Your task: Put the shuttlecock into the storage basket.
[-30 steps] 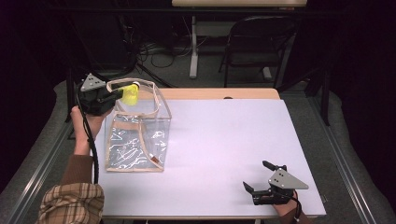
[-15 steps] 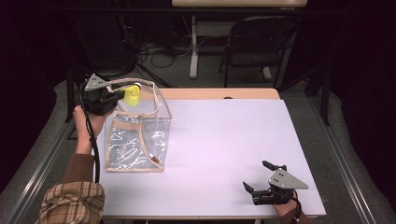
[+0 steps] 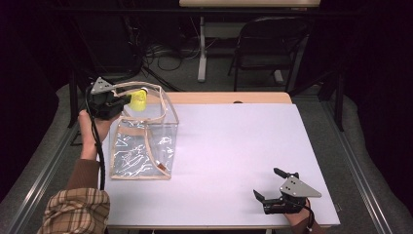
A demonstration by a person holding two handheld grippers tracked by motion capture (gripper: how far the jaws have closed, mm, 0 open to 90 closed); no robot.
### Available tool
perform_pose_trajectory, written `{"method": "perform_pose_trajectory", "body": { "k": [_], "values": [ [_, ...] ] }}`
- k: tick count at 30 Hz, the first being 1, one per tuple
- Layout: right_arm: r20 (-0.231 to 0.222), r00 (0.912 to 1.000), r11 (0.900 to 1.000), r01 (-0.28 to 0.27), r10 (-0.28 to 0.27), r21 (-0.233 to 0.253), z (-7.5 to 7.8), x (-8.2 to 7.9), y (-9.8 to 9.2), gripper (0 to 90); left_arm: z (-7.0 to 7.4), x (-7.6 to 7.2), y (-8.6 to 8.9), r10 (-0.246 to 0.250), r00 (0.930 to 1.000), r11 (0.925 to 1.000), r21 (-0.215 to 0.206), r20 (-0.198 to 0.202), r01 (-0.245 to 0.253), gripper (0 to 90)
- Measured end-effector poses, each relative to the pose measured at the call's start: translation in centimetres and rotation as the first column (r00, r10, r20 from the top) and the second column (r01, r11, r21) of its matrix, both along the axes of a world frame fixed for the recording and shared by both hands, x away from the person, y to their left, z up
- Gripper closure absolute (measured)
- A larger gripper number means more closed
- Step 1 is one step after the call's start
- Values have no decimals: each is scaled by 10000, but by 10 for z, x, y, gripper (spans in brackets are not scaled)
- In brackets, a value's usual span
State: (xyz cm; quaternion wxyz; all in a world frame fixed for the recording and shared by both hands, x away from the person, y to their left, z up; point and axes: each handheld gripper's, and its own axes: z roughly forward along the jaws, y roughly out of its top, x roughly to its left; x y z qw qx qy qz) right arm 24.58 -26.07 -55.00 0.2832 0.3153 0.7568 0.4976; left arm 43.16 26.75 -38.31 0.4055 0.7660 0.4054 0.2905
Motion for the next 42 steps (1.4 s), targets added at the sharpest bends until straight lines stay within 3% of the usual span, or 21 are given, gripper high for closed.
{"method": "perform_pose_trajectory", "body": {
  "k": [21, 42],
  "values": [
    [17, 10000, 10000, -15, 16, -21, 0, 0, 0, 0, -10, 14, -5, -51, 9986, 9999, 97, -535, 56, 894],
    [19, 10000, 10000, -10, 10, -26, 0, 0, 0, 0, -18, 25, -12, -91, 9966, 9997, 229, -814, 110, 894]
  ]
}}
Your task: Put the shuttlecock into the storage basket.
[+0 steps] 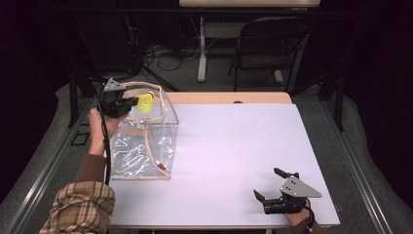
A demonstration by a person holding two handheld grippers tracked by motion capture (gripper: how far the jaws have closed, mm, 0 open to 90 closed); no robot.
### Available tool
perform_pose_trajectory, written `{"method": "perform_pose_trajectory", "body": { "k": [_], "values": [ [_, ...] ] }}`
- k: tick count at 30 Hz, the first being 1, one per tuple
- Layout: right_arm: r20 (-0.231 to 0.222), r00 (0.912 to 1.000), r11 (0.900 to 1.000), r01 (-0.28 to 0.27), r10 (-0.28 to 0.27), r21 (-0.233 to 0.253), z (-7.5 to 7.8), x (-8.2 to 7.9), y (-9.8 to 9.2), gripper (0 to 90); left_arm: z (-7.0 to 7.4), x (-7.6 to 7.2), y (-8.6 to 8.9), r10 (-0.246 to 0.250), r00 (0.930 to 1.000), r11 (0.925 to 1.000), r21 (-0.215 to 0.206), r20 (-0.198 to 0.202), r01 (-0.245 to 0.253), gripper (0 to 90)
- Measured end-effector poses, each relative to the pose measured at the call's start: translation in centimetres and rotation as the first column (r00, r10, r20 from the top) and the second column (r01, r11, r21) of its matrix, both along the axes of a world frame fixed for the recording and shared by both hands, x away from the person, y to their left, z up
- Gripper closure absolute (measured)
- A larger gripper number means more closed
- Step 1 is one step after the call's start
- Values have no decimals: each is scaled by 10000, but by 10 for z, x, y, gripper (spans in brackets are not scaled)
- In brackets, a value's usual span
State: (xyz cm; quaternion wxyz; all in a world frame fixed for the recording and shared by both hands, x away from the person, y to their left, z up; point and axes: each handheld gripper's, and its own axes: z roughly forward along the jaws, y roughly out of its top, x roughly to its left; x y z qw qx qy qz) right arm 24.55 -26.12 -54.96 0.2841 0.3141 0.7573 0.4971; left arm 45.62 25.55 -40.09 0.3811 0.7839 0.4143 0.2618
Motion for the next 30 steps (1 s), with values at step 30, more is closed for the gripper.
{"method": "perform_pose_trajectory", "body": {
  "k": [30],
  "values": [
    [-20, 10000, 10000, -19, 19, 12, 0, 0, 0, 0, -9, 12, -10, -128, 9984, 9994, 310, -544, 145, 893]
  ]
}}
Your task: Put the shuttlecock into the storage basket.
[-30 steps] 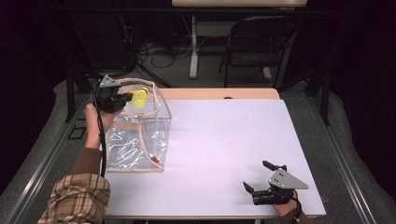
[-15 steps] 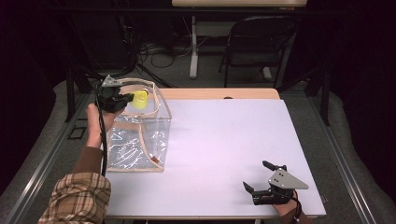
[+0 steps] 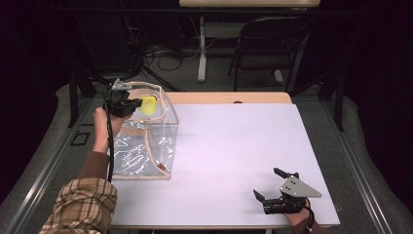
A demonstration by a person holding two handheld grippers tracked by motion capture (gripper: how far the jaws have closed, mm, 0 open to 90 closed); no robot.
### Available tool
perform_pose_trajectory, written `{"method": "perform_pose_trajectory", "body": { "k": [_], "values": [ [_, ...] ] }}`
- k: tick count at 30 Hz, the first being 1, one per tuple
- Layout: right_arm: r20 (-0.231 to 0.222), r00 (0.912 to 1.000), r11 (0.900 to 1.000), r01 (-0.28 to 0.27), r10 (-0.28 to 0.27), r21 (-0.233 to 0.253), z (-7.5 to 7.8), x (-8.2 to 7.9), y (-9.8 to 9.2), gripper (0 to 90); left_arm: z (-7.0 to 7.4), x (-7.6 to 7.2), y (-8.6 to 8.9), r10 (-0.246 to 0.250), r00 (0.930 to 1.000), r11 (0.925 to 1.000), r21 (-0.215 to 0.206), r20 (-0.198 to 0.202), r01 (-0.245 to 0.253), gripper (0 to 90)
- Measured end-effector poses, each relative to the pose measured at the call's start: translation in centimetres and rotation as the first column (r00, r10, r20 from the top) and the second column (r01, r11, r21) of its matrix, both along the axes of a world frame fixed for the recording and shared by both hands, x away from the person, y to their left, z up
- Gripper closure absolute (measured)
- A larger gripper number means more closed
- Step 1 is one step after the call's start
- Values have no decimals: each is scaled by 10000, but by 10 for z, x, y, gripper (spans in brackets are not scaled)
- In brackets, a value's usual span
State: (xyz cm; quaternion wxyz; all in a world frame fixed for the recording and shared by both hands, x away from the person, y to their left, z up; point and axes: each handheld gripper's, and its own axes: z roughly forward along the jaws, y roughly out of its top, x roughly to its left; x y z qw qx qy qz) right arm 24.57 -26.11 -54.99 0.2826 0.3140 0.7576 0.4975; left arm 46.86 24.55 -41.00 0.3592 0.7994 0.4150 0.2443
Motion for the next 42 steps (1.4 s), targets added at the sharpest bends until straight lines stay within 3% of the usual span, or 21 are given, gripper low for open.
{"method": "perform_pose_trajectory", "body": {
  "k": [29, 36, 42],
  "values": [
    [4, 10000, 10000, 1, -1, 69, -1, 1, -2, 0, -11, 9, -13, -205, 9979, 9993, 293, -607, 223, 892],
    [-11, 10000, 10000, -9, 10, 85, -1, 1, -2, 0, -14, 11, -13, -197, 9982, 9995, 239, -570, 211, 886],
    [2, 10000, 10000, 41, -41, 88, -1, 0, -2, 0, -13, 10, -12, -39, 9997, 9999, 106, -243, 41, 684]
  ]
}}
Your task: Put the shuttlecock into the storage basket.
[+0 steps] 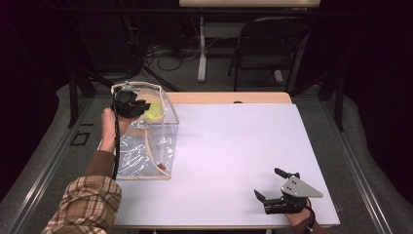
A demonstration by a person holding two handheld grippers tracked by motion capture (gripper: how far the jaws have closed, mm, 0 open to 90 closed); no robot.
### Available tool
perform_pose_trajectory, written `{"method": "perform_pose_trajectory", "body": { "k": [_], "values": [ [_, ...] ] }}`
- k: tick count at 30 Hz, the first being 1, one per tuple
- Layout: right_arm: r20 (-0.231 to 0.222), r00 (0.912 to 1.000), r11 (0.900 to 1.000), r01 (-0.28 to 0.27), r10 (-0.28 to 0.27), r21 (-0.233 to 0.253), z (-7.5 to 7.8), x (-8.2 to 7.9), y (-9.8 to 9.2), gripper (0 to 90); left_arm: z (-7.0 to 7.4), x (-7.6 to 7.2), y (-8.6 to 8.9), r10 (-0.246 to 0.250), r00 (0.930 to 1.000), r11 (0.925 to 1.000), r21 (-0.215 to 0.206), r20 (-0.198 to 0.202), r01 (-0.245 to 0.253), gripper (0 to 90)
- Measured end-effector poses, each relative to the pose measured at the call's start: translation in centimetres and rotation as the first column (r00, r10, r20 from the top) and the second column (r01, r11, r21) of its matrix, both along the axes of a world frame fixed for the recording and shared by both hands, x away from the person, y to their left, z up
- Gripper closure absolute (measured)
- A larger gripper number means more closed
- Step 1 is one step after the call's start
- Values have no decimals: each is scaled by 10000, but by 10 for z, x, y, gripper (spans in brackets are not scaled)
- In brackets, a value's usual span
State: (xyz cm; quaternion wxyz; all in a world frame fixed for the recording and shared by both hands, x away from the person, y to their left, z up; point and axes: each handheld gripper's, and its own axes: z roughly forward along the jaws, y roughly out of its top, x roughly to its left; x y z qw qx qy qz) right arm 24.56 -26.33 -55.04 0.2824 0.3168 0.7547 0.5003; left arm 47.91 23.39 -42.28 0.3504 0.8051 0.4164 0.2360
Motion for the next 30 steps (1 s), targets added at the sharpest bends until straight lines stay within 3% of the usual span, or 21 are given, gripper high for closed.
{"method": "perform_pose_trajectory", "body": {
  "k": [6, 14, 22, 30],
  "values": [
    [-6, 10000, 10000, -23, 23, -84, 1, -1, 1, 0, 7, -9, 8, 323, 9973, 9985, -456, 661, -294, 405],
    [8, 10000, 10000, -17, 17, -86, 1, -1, 1, 0, 15, -29, 15, 298, 9942, 9974, -677, 1029, -229, 173],
    [17, 10000, 10000, -13, 13, -80, 1, -1, 1, 0, 18, -54, 22, 430, 9885, 9970, -699, 1449, -331, 50],
    [9, 10000, 10000, 7, -7, -60, 1, -1, 2, 0, 17, -82, 24, 396, 9829, 9975, -646, 1800, -283, 6]
  ]
}}
